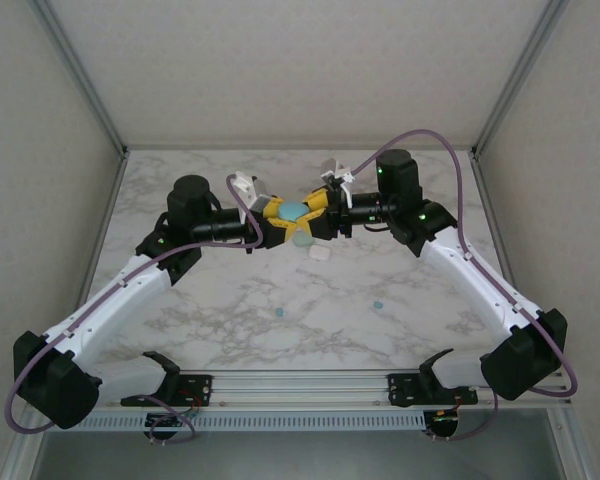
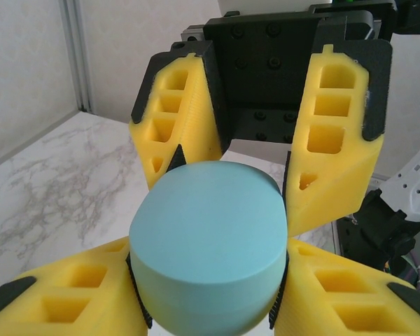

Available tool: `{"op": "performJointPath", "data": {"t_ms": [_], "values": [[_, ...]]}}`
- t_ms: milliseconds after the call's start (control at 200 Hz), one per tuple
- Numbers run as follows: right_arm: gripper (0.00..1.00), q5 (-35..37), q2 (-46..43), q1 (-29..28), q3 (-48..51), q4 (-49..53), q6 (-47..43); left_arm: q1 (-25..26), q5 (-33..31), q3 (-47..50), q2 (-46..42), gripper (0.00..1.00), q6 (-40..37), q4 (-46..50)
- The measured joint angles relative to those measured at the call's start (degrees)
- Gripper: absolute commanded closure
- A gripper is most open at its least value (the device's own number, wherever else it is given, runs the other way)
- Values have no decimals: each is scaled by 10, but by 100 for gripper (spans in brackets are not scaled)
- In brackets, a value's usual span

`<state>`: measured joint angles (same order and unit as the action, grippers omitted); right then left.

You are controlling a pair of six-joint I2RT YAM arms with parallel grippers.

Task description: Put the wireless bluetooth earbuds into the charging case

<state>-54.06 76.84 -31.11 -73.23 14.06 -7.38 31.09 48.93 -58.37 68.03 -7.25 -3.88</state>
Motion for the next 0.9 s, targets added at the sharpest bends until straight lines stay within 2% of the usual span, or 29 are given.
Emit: {"op": "performJointPath", "data": {"t_ms": [561, 901], "values": [[52, 4, 0, 0, -1, 3, 14, 0, -2, 3, 0, 70, -10, 1], [47, 23, 0, -3, -8, 4, 45, 1, -10, 4, 0, 71, -21, -2]]}}
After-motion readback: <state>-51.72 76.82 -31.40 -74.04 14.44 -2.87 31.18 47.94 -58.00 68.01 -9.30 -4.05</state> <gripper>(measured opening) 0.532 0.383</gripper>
